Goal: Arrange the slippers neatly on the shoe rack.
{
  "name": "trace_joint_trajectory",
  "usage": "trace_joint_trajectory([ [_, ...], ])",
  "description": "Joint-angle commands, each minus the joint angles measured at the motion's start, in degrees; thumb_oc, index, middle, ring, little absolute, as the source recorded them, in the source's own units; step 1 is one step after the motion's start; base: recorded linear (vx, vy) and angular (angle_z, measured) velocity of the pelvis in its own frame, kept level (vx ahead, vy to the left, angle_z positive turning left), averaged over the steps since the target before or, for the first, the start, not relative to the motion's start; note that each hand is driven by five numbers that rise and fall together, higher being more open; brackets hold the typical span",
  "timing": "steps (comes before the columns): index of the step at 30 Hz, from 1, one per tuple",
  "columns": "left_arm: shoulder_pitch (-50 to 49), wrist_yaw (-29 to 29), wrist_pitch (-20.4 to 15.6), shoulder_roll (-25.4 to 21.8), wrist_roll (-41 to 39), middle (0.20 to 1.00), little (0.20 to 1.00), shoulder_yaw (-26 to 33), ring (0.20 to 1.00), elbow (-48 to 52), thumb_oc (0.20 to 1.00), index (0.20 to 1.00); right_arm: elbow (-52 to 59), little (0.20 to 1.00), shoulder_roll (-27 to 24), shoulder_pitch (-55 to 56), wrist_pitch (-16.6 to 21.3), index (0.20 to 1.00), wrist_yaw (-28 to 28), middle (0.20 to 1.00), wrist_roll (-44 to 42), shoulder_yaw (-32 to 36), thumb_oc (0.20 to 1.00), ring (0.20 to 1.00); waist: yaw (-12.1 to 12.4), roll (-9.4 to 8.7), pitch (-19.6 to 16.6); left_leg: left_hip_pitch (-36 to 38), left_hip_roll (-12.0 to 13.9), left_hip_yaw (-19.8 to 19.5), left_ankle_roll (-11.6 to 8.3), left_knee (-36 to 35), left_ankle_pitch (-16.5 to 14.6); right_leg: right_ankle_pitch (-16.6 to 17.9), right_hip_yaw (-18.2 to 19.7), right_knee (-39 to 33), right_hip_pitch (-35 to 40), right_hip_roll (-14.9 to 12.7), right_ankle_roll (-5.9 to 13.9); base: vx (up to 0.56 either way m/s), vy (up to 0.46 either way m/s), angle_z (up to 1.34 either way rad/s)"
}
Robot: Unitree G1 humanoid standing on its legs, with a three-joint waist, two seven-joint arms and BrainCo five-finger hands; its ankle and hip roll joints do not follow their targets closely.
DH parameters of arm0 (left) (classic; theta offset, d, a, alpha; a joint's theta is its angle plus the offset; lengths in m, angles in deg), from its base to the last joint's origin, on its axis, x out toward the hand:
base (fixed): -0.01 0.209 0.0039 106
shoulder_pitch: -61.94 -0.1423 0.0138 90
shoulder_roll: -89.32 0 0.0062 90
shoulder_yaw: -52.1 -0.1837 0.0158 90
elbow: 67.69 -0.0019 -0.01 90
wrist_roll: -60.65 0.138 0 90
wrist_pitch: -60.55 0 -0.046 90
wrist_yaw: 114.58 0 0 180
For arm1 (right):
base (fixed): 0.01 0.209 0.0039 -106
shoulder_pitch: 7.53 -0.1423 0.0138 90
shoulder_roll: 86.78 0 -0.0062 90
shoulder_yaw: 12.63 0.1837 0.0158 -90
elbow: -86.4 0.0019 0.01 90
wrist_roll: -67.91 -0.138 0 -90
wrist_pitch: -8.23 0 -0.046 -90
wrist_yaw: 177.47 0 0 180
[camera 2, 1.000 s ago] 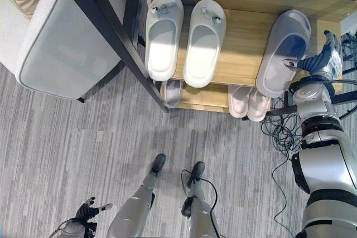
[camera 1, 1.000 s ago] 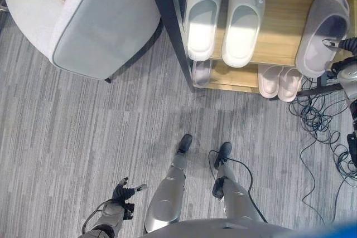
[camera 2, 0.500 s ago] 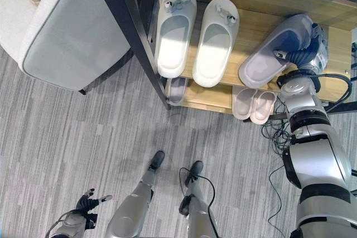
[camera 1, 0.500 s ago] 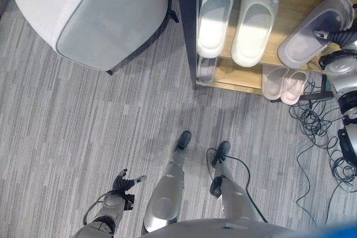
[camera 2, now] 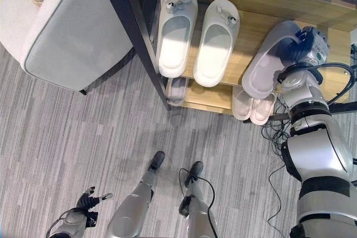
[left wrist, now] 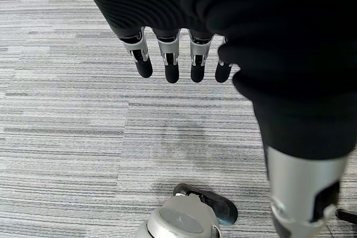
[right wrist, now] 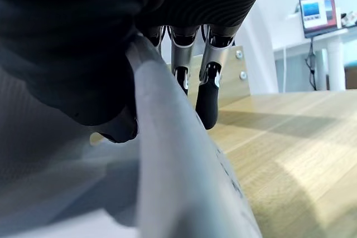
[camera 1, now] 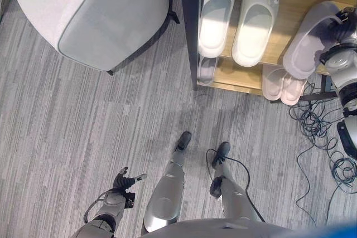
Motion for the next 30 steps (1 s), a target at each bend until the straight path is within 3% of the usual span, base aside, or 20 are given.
trace_joint_trajectory([
  [1,0.7,-1.8,-0.1,-1.9,0.5,1.0,1.0,0.1,1.0,-3.5,1.0,1.0,-0.3,0.2,-2.1,2.0,-0.6,0.2,1.5,0.2,2.5,-1.0,0.2,0.2,0.4,-0.71,0.2,0.5,0.8,1.3,-2.94,-3.8,-0.3,-5.2,-1.9,0.3,7.5,-3.7,7.6,0.0,0.0,0.0],
  [3,0.8,-2.0,0.0,-1.9,0.8,1.0,1.0,0.5,1.0,-3.5,1.0,1.0,1.4,0.2,-2.7,3.3,-0.6,0.2,2.6,0.2,3.0,-0.1,0.2,0.2,0.3,-0.72,0.0,0.7,0.9,1.4,-2.93,-3.8,-0.4,-5.2,-1.9,0.3,7.7,-3.8,7.65,-0.02,0.002,0.0],
  [6,0.8,-2.3,0.5,-1.4,2.3,1.0,1.0,2.1,1.0,-3.5,1.0,1.0,13.7,0.2,-4.5,10.5,0.3,0.2,5.3,0.2,5.3,4.2,0.2,0.2,-0.6,-0.38,-0.5,1.9,1.0,1.8,-2.7,-3.8,-0.8,-5.3,-1.5,0.3,8.6,-3.9,7.68,-0.04,0.007,-0.02],
  [8,0.2,-1.9,1.7,0.1,3.5,1.0,1.0,4.1,1.0,-3.8,1.0,1.0,31.6,0.2,-2.7,23.8,1.4,0.2,5.7,0.2,8.5,11.7,0.2,0.2,-2.3,0.0,-1.7,4.0,1.4,2.1,-2.2,-3.8,-1.5,-5.7,-1.2,0.4,10.4,-4.0,7.49,-0.01,0.002,-0.03],
  [15,-2.0,-0.8,3.1,1.1,7.0,1.0,1.0,7.9,1.0,-3.7,1.0,1.0,49.0,0.2,3.4,46.7,5.4,0.2,1.0,0.2,13.6,18.3,0.2,0.2,-4.8,1.1,-4.1,9.4,2.4,3.5,-1.25,-3.8,-3.0,-6.7,0.0,0.4,14.6,-3.8,6.96,-0.01,-0.018,-0.13],
  [23,-7.0,0.4,3.9,2.6,11.3,1.0,1.0,9.8,1.0,-5.2,1.0,1.0,56.6,0.2,5.6,63.7,7.6,0.2,-5.9,0.2,17.6,19.4,0.2,0.2,-6.4,3.13,-8.2,14.1,3.1,2.6,-1.41,-3.8,-3.6,-9.7,-1.5,1.9,20.0,-3.6,5.95,0.03,-0.055,0.02],
  [30,-7.3,0.4,3.7,2.4,9.5,1.0,1.0,9.9,1.0,-3.9,1.0,1.0,55.8,0.2,6.8,67.6,10.4,0.2,-10.4,0.2,12.6,17.3,0.2,0.2,-5.8,4.31,-8.2,15.8,5.4,-1.6,-3.26,-3.8,-1.9,-15.4,-4.2,8.3,21.3,-1.0,2.44,-0.01,-0.129,0.26],
])
